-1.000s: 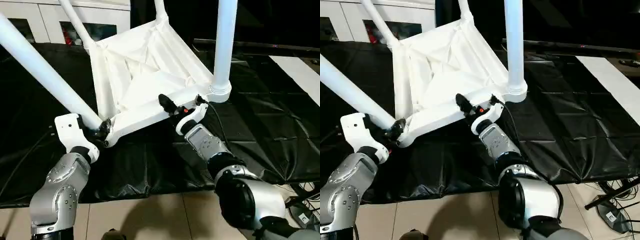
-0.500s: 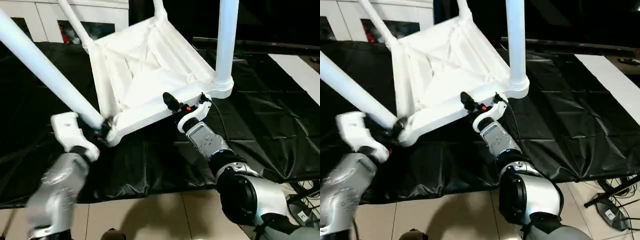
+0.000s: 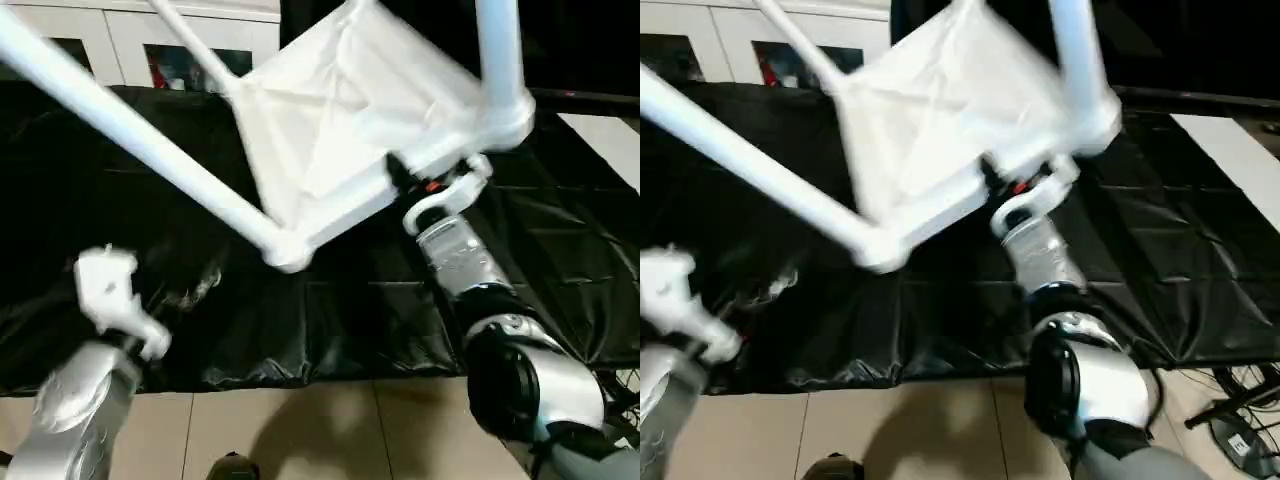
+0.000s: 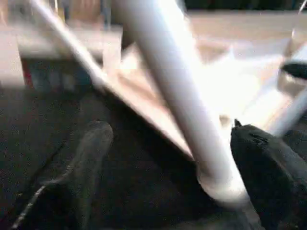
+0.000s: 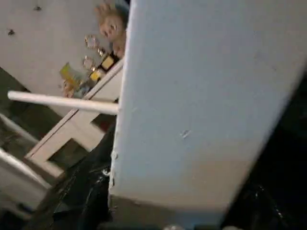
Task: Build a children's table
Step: Flip table
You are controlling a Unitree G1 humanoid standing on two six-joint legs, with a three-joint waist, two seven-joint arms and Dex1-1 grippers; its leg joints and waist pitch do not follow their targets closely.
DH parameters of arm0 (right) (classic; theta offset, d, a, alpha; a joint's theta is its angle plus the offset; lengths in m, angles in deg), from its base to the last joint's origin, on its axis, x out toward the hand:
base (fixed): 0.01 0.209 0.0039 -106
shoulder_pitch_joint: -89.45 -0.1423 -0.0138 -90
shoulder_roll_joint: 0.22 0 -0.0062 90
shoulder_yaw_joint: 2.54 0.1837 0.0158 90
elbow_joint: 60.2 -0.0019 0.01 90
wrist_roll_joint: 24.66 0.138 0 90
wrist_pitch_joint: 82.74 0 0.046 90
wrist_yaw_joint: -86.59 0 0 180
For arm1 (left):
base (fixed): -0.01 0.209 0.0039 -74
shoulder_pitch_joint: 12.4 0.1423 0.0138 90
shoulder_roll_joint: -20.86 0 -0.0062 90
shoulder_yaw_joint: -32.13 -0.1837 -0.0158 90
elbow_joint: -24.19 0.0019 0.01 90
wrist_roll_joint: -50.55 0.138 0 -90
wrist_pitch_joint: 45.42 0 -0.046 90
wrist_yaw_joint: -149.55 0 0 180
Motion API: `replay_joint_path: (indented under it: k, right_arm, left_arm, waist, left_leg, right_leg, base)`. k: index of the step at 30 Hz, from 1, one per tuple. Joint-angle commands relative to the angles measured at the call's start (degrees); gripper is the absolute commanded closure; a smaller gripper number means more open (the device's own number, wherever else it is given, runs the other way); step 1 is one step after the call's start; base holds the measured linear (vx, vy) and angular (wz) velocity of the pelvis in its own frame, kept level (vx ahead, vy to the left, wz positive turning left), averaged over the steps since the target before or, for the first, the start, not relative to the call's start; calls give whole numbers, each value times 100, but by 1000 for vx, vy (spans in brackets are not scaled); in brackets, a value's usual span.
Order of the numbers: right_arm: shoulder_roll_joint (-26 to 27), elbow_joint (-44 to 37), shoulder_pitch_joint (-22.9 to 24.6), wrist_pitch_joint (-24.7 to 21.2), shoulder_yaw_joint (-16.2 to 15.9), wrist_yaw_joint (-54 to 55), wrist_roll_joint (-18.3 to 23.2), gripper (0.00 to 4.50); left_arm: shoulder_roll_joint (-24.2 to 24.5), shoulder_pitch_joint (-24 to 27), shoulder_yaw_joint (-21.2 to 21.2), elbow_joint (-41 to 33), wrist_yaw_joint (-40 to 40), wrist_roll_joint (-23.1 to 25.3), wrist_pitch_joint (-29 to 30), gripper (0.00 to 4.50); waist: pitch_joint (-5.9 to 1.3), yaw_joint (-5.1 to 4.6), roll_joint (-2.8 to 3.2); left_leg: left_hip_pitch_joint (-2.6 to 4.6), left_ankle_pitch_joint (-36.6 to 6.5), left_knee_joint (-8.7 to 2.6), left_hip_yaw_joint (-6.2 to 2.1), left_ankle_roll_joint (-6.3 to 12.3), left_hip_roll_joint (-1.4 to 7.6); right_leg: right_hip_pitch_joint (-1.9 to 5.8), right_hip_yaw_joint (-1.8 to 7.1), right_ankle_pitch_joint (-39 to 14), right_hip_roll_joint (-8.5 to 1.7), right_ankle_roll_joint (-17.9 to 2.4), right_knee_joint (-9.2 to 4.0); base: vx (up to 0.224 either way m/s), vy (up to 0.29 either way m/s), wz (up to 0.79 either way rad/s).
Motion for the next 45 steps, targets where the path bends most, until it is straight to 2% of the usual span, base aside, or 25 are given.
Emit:
replay_joint_path:
  k: [1, 2, 3, 4, 6, 8, 10, 15, 17, 19, 20, 21, 22, 23, 24, 25, 26, 28, 30, 32, 37, 39, 40, 42, 45]
  right_arm:
    - [-287, -377, 98, 240, -176, 149, -417, 268]
    - [-338, -756, 283, 168, -362, 329, -643, 268]
    - [-338, -756, 283, 168, -362, 329, -643, 268]
    - [-362, -1314, 595, 66, -617, 629, -942, 268]
    - [-358, -1586, 749, 12, -722, 766, -1073, 268]
    - [-311, -2088, 1018, -91, -870, 1017, -1300, 268]
    - [-285, -2289, 1118, -139, -935, 1119, -1392, 268]
    - [-317, -2551, 1211, -226, -1103, 1388, -1567, 269]
    - [-354, -2675, 1249, -279, -1239, 1400, -1640, 269]
    - [-375, -2885, 1310, -431, -1364, 1524, -1716, 269]
    - [-378, -2978, 1337, -499, -1406, 1567, -1756, 269]
    - [-408, -3012, 1347, -534, -1473, 1599, -1850, 269]
    - [-462, -3049, 1357, -580, -1587, 1641, -2017, 269]
    - [-533, -3095, 1344, -617, -1841, 1722, -2367, 269]
    - [-533, -3095, 1344, -617, -1841, 1722, -2367, 269]
    - [-529, -3107, 1337, -652, -1884, 1767, -2435, 270]
    - [-504, -3112, 1321, -691, -1972, 1895, -2581, 270]
    - [-493, -3101, 1316, -674, -2066, 1963, -2695, 276]
    - [-460, -3091, 1322, -657, -2153, 2040, -2779, 281]
    - [-364, -3101, 1341, -703, -2257, 2198, -2834, 283]
    - [-235, -3135, 1377, -759, -2376, 2224, -2863, 284]
    - [-288, -3005, 1413, -742, -2566, 1856, -2936, 284]
    - [-340, -2958, 1441, -709, -2630, 1844, -3038, 250]
    - [-414, -2858, 1488, -584, -2642, 1853, -3115, 229]
    - [-489, -2674, 1503, -507, -2620, 1807, -3103, 204]
  left_arm:
    - [36, -21, 6, -109, -1, 160, -150, 0]
    - [175, -237, 74, -107, -8, 447, -558, 0]
    - [175, -237, 74, -107, -8, 447, -558, 0]
    - [366, -546, 189, -214, -44, 622, -949, 0]
    - [462, -705, 225, -292, -43, 687, -1086, 0]
    - [625, -943, 168, -427, 75, 841, -1330, 0]
    - [692, -1022, 83, -462, 165, 908, -1389, 0]
    - [745, -1105, -170, -259, 212, 1107, -1337, 0]
    - [821, -1115, -252, -138, 153, 1336, -1316, 0]
    - [947, -1213, -400, -7, 272, 1408, -1230, 0]
    - [1017, -1257, -470, 41, 330, 1480, -1216, 0]
    - [1076, -1313, -550, 72, 457, 1426, -1110, 0]
    - [1169, -1408, -686, 123, 671, 1330, -924, 0]
    - [1556, -1793, -966, 300, 1033, 1748, -1065, 0]
    - [1556, -1793, -966, 300, 1033, 1748, -1065, 0]
    - [1579, -1981, -978, 339, 1104, 1670, -938, 0]
    - [1662, -2405, -978, 455, 1172, 1692, -864, 0]
    - [1740, -2647, -1010, 525, 1244, 1768, -944, 0]
    - [1786, -2893, -1050, 594, 1272, 1866, -1031, 0]
    - [1837, -3250, -1089, 621, 1229, 2062, -1231, 0]
    - [1957, -3530, -1142, 651, 1084, 2306, -1364, 0]
    - [2049, -3671, -1143, 782, 986, 2560, -1568, 0]
    - [2086, -3730, -1142, 842, 965, 2638, -1625, 0]
    - [2127, -3864, -1141, 980, 918, 2756, -1665, 0]
    - [2194, -4049, -1179, 1225, 860, 2971, -1821, 0]
  waist:
    - [-390, -111, 89]
    - [-384, -116, 98]
    - [-399, -112, 104]
    - [-398, -113, 127]
    - [-410, -125, 132]
    - [-394, -140, 139]
    - [-396, -171, 155]
    - [-371, -290, 156]
    - [-374, -311, 146]
    - [-382, -326, 107]
    - [-383, -318, 138]
    - [-383, -322, 142]
    - [-392, -313, 97]
    - [-387, -319, 114]
    - [-388, -300, 134]
    - [-383, -331, 81]
    - [-383, -313, 111]
    - [-396, -332, 96]
    - [-396, -346, 80]
    - [-408, -339, 97]
    - [-407, -356, 70]
    - [-408, -367, 77]
    - [-401, -383, 71]
    - [-406, -391, 56]
    - [-404, -413, 74]
  left_leg:
    - [207, -1282, -416, -11, -312, 108]
    - [203, -1213, -412, -7, -280, 95]
    - [225, -1173, -396, 1, -260, 99]
    - [214, -988, -392, -8, -244, 86]
    - [219, -935, -391, -16, -272, 87]
    - [214, -1098, -404, -18, -370, 77]
    - [214, -1272, -418, -25, -439, 75]
    - [232, -2131, -457, -47, -570, 62]
    - [231, -2161, -457, -58, -555, 64]
    - [219, -2100, -459, -59, -539, 63]
    - [235, -2077, -457, -57, -539, 63]
    - [234, -2083, -454, -58, -545, 58]
    - [235, -2023, -456, -51, -540, 54]
    - [240, -2006, -453, -49, -563, 52]
    - [261, -2037, -447, -47, -580, 42]
    - [237, -2030, -458, -49, -601, 43]
    - [253, -2019, -465, -53, -676, 48]
    - [223, -1907, -458, -61, -703, 39]
    - [230, -1935, -452, -51, -704, 47]
    - [237, -1886, -444, -48, -692, 47]
    - [226, -1912, -446, -51, -715, 53]
    - [227, -1924, -446, -56, -703, 59]
    - [221, -1940, -450, -59, -706, 55]
    - [230, -1958, -446, -61, -710, 56]
    - [223, -1977, -443, -63, -713, 53]
  right_leg:
    - [171, 162, -494, -193, -689, -413]
    - [165, 162, -470, -178, -669, -437]
    - [151, 168, -398, -180, -660, -424]
    - [161, 164, -239, -155, -602, -419]
    - [157, 156, -121, -145, -586, -389]
    - [148, 156, -341, -149, -545, -404]
    - [136, 156, -545, -153, -495, -410]
    - [72, 173, -1479, -158, -383, -511]
    - [68, 174, -1510, -155, -358, -520]
    - [80, 170, -1468, -152, -358, -517]
    - [56, 173, -1407, -144, -355, -511]
    - [53, 174, -1393, -140, -354, -505]
    - [57, 171, -1394, -143, -364, -498]
    - [40, 177, -1351, -139, -397, -492]
    - [21, 176, -1433, -135, -359, -508]
    - [40, 179, -1422, -138, -370, -496]
    - [34, 178, -1381, -150, -393, -486]
    - [72, 175, -1172, -152, -430, -458]
    - [73, 185, -1090, -158, -431, -458]
    - [73, 189, -999, -153, -436, -448]
    - [90, 187, -1001, -156, -451, -441]
    - [90, 185, -1010, -153, -450, -443]
    - [90, 187, -1058, -154, -450, -446]
    - [86, 183, -1110, -158, -460, -445]
    - [86, 186, -1115, -161, -517, -453]
  base:
    - [0, 0, 0]
    - [0, 0, 0]
    - [0, 0, 0]
    - [0, 0, 0]
    - [0, 0, 0]
    - [0, 0, 0]
    - [0, 0, 0]
    - [0, 0, 0]
    - [0, 0, 0]
    - [0, 0, 0]
    - [0, 0, 0]
    - [0, 0, 0]
    - [0, 0, 0]
    - [0, 0, 0]
    - [0, 0, 0]
    - [0, 0, 0]
    - [0, 0, 0]
    - [0, 0, 0]
    - [0, 0, 0]
    - [0, 0, 0]
    - [0, 0, 0]
    - [0, 0, 0]
    - [0, 0, 0]
    - [0, 0, 0]
    - [0, 0, 0]
